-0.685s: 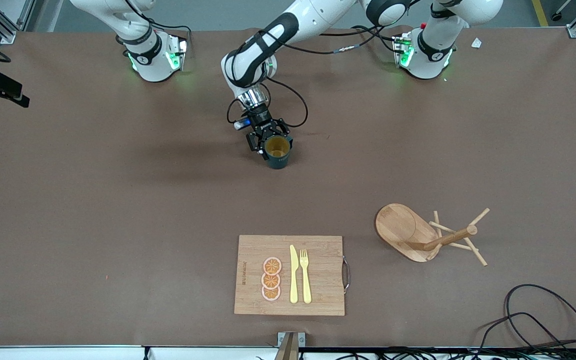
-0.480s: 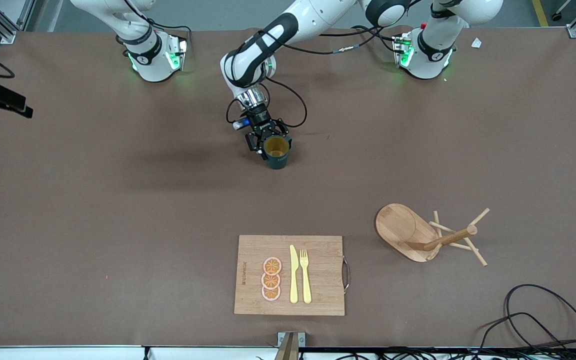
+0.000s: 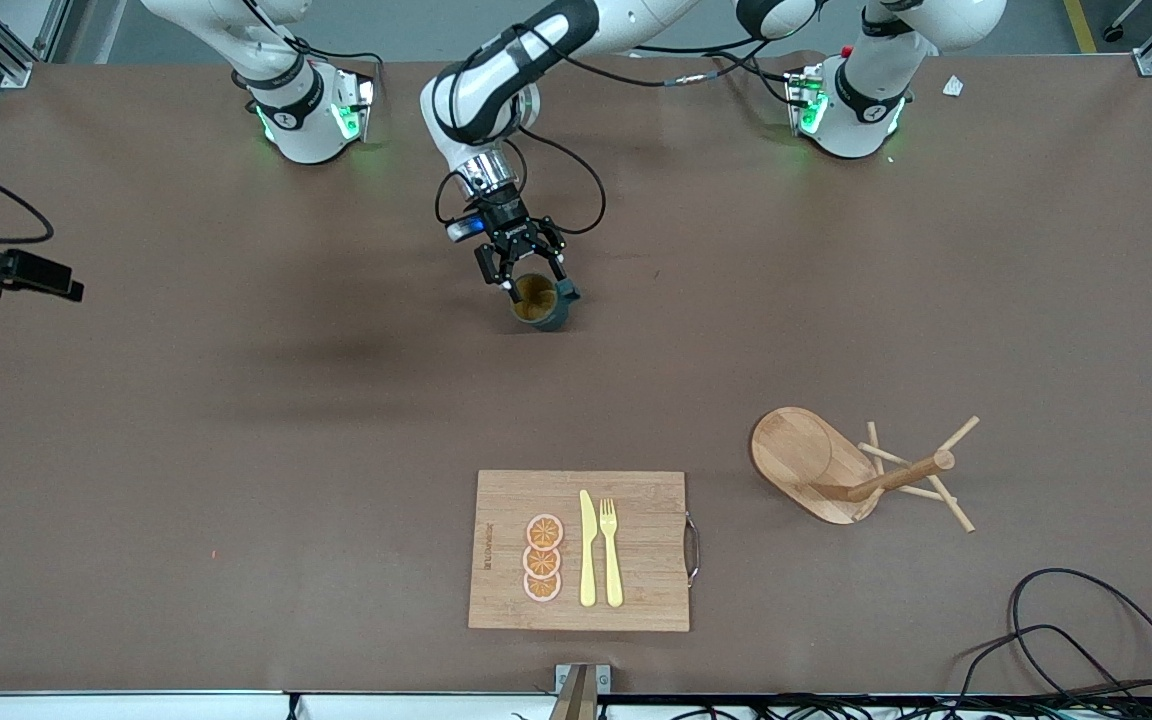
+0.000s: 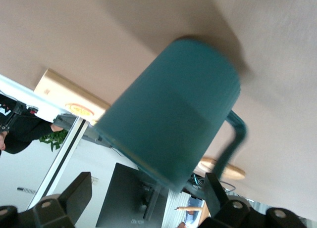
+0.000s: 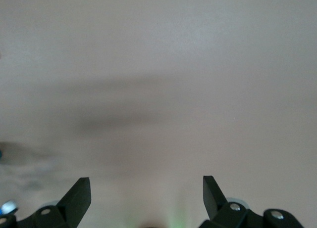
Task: Transfer cup from left to right arm and place
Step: 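Reach the right gripper to the mug while the left gripper holds it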
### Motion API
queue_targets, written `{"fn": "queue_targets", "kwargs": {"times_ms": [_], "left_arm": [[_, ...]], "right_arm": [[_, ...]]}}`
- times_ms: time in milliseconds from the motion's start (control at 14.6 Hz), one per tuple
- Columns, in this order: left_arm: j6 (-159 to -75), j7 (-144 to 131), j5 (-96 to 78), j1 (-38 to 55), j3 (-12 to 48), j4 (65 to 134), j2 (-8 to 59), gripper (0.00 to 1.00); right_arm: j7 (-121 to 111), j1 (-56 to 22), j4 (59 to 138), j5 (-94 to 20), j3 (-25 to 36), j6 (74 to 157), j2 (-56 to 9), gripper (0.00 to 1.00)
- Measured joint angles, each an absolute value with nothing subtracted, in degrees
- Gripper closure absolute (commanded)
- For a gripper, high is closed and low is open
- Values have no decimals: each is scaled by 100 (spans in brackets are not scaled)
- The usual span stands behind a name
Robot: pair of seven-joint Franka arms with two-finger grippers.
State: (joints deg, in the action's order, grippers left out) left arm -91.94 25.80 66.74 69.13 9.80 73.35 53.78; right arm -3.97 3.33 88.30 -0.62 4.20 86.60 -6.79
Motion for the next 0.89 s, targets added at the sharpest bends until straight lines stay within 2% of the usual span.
{"fn": "queue_targets", "kwargs": {"times_ms": [411,685,891], "left_arm": [[-8955,3175,6268,6847,919,7309,4655,0],[-8913,3355,5839,6500,862,7296,4045,0],[-9063,3768,5332,5834,864,7282,3510,0]], "right_arm": [[-165,154,8939,-83,314,8858,-752,0],[922,-490,9291,-184,270,9183,-775,0],[1662,-1010,9813,-652,251,9792,-794,0]]}}
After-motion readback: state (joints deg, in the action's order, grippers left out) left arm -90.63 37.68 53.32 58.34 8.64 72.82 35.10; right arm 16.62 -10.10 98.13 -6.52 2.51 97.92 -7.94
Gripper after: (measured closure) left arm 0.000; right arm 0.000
